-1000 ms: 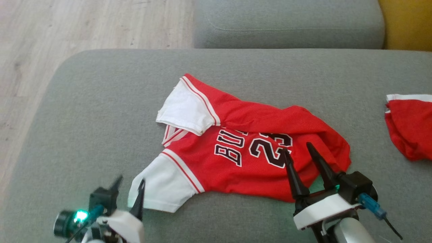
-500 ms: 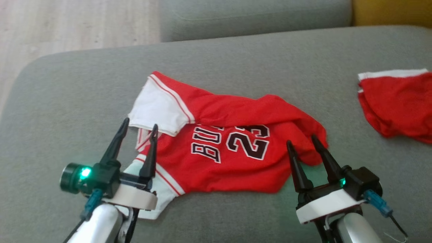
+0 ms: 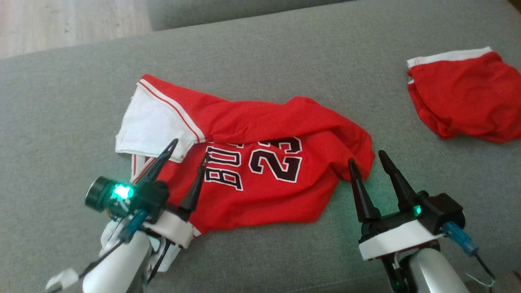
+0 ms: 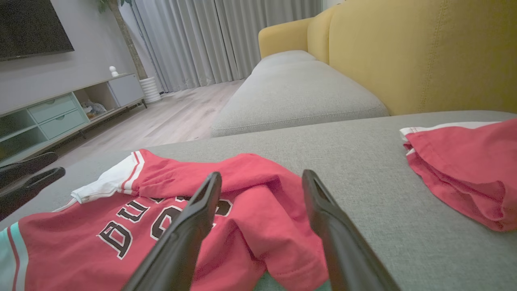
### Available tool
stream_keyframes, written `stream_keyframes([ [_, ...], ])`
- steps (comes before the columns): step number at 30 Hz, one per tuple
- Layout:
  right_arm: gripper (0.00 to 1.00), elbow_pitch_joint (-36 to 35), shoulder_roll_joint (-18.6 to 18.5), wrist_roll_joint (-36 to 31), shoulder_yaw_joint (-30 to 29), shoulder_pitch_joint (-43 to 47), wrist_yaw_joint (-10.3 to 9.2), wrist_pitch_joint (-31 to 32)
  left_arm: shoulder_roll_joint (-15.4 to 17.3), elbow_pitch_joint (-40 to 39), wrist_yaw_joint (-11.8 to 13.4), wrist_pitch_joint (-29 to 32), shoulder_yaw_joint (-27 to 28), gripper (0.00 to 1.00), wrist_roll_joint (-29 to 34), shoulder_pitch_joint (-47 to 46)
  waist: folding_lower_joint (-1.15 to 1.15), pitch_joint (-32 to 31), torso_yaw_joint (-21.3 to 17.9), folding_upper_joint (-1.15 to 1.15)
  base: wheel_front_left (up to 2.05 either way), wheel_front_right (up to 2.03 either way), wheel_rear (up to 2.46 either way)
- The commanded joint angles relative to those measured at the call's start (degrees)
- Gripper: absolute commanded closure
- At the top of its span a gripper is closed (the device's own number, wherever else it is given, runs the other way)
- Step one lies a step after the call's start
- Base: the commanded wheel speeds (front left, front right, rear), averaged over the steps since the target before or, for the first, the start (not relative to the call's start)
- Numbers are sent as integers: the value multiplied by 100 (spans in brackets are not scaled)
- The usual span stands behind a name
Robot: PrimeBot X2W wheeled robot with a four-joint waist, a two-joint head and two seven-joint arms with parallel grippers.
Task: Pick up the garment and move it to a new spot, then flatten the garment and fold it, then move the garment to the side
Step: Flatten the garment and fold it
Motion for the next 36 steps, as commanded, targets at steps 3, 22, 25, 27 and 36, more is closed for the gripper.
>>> stream_keyframes([
  [3, 0, -205, -12, -37, 132, -225, -5, -62, 190, 242, -172, 196, -54, 0, 260, -582, -1, 164, -97, 0, 0, 0, 0],
  [22, 0, -183, -12, -2, 87, -325, -5, -62, 186, 1561, 252, 566, -257, 0, 707, -1316, -1, 456, -194, 0, 0, 0, 0],
  [25, 0, -172, -12, 3, 86, -334, -5, -62, 162, 1602, 256, 543, -258, 0, 679, -1362, -1, 464, -192, 0, 0, 0, 0],
  [27, 0, -164, -12, 9, 94, -341, -5, -62, 152, 1607, 233, 515, -265, 0, 655, -1392, -1, 466, -197, 0, 0, 0, 0],
  [36, 0, -122, -12, 42, 114, -371, -5, -62, 128, 1677, 200, 517, -308, 100, 581, -1474, -1, 464, -212, 0, 0, 0, 0],
])
